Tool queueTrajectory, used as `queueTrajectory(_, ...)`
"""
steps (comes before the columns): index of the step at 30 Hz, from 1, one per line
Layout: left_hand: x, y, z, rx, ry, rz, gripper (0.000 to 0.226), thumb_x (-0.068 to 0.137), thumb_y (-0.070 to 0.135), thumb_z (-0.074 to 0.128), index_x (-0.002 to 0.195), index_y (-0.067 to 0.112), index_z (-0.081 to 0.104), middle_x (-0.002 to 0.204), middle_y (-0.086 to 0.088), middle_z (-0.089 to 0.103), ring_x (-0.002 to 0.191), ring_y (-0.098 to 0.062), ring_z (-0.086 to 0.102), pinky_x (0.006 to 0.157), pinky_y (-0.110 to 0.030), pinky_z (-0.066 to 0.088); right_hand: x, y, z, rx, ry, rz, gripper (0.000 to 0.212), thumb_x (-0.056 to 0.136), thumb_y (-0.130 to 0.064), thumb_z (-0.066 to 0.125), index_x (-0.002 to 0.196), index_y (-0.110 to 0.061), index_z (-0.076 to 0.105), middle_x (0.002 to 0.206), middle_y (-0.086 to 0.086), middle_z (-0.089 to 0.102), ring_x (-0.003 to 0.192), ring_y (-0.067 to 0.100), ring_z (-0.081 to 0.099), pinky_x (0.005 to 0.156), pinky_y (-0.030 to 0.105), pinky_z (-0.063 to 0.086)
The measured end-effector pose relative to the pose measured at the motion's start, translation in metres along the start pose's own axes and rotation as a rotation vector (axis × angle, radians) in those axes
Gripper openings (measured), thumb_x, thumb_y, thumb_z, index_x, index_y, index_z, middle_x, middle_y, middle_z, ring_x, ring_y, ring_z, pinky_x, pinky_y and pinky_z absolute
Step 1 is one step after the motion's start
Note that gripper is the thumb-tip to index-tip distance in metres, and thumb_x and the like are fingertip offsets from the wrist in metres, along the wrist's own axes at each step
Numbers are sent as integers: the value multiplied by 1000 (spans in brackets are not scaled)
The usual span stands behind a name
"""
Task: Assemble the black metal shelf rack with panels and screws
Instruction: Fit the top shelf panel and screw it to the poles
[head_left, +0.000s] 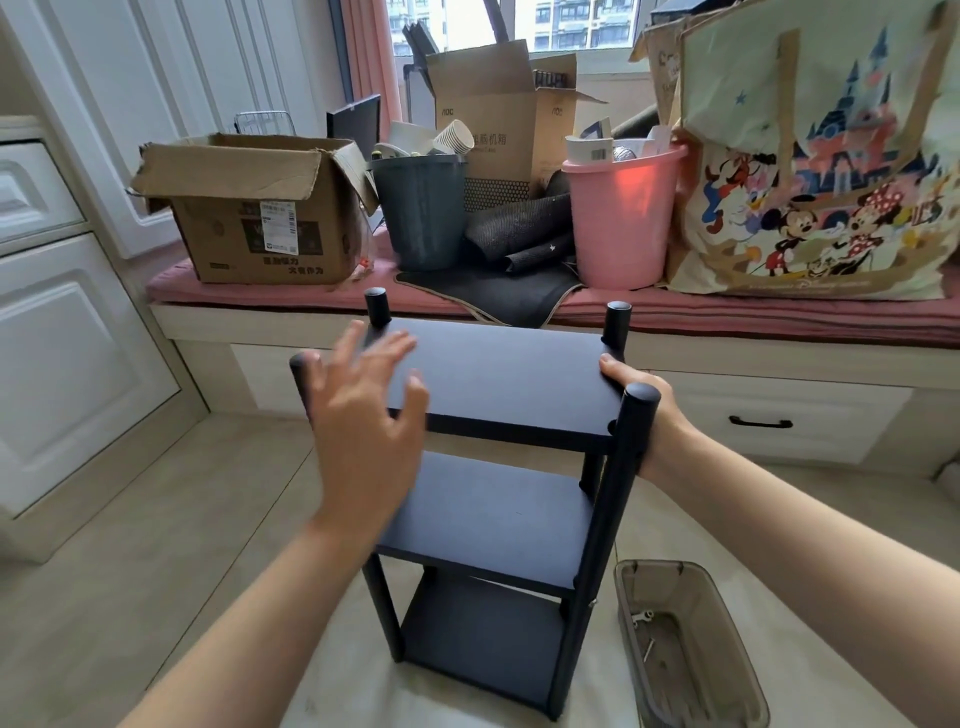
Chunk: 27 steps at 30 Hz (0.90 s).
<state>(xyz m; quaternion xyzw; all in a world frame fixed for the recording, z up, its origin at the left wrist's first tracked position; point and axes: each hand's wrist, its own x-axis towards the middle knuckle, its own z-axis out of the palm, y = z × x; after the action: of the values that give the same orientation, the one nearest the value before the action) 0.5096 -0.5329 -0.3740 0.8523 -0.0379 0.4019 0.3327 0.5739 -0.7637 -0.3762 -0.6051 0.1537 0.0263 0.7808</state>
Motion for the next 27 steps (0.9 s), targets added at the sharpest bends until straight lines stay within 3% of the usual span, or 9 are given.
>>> queueTrajectory(3, -21, 25, 11, 71, -201, 203, 47, 92, 39, 57, 131, 13, 65, 142, 1, 58, 147, -18, 34, 126, -45, -3, -8, 5, 2, 21, 6, 14, 28, 96, -35, 61, 88, -9, 62, 75, 7, 63, 57, 23, 56, 50, 23, 45)
queueTrajectory(6, -44, 41, 23, 139, -410, 288, 71, 89, 57, 58, 147, 17, 49, 156, 4, 43, 152, -13, 20, 126, -45, -5, -15, 8, 6, 31, 14, -1, 29, 97, -36, 58, 96, -6, 61, 79, 9, 61, 56, 22, 56, 42, 19, 45)
queueTrajectory(9, -57, 52, 35, 241, -481, 275, 99, 82, 70, 61, 159, 19, 24, 166, 5, 19, 155, -14, -2, 119, -41, -24, -21, 10, 9, 49, 39, -30, 31, 99, -35, 56, 94, -5, 62, 82, 9, 65, 58, 22, 61, 42, 21, 48)
queueTrajectory(12, -58, 61, 46, 313, -491, 211, 115, 74, 79, 60, 160, 22, 10, 168, 8, 7, 153, -18, -18, 112, -45, -33, -25, 14, 15, 85, 59, -47, 31, 99, -33, 56, 83, -7, 62, 66, 4, 67, 46, 16, 64, 40, 20, 47)
queueTrajectory(14, -58, 63, 51, 320, -470, 154, 117, 71, 79, 63, 159, 24, 11, 167, 8, 9, 152, -20, -18, 110, -48, -33, -29, 16, 19, 83, 66, -53, 31, 99, -33, 56, 82, -7, 60, 64, 3, 66, 50, 16, 65, 46, 23, 50)
queueTrajectory(17, -60, 62, 52, 259, -430, 109, 109, 70, 75, 67, 156, 27, 22, 164, 8, 18, 153, -20, -9, 113, -50, -29, -32, 20, 20, 79, 50, -61, 29, 98, -32, 57, 86, -6, 60, 84, 11, 68, 74, 27, 68, 74, 40, 59)
queueTrajectory(22, -68, 55, 47, 199, -392, 113, 102, 62, 73, 54, 151, 28, 32, 158, 12, 28, 152, -17, 0, 117, -50, -23, -39, 27, 18, 82, 25, -81, 27, 98, -31, 58, 92, -5, 59, 88, 12, 67, 77, 27, 69, 69, 39, 59)
queueTrajectory(27, -68, 46, 41, 140, -329, 137, 102, 58, 75, 48, 148, 28, 42, 153, 13, 37, 149, -15, 13, 119, -46, -21, -39, 33, 20, 94, -3, -101, 38, 100, -31, 56, 110, 6, 59, 92, 16, 61, 83, 29, 66, 90, 50, 57)
